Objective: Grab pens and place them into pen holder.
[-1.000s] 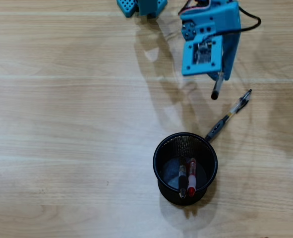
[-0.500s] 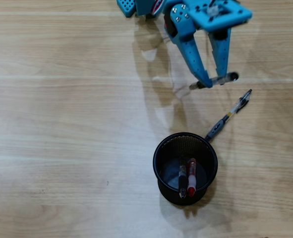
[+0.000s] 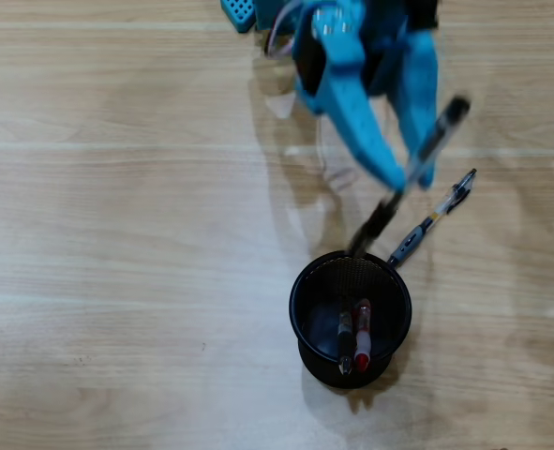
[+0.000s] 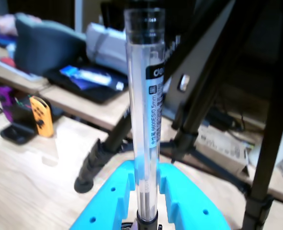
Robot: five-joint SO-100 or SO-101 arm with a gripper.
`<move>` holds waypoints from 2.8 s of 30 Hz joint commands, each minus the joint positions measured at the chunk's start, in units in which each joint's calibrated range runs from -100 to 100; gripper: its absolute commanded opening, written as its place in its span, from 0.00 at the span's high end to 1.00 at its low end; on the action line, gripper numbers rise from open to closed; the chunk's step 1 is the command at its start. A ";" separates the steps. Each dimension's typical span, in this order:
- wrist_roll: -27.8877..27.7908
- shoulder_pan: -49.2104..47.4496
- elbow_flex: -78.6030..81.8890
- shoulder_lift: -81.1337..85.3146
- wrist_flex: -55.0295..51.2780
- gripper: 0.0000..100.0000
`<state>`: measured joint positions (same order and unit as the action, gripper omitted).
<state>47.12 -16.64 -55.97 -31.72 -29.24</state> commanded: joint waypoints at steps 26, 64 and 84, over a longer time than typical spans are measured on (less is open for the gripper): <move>6.71 2.44 -4.82 -14.02 1.39 0.84; 30.43 -20.53 4.19 1.78 -43.38 0.98; 36.47 -18.35 4.10 -8.64 -50.36 0.98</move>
<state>83.43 -35.95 -51.18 -39.78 -79.41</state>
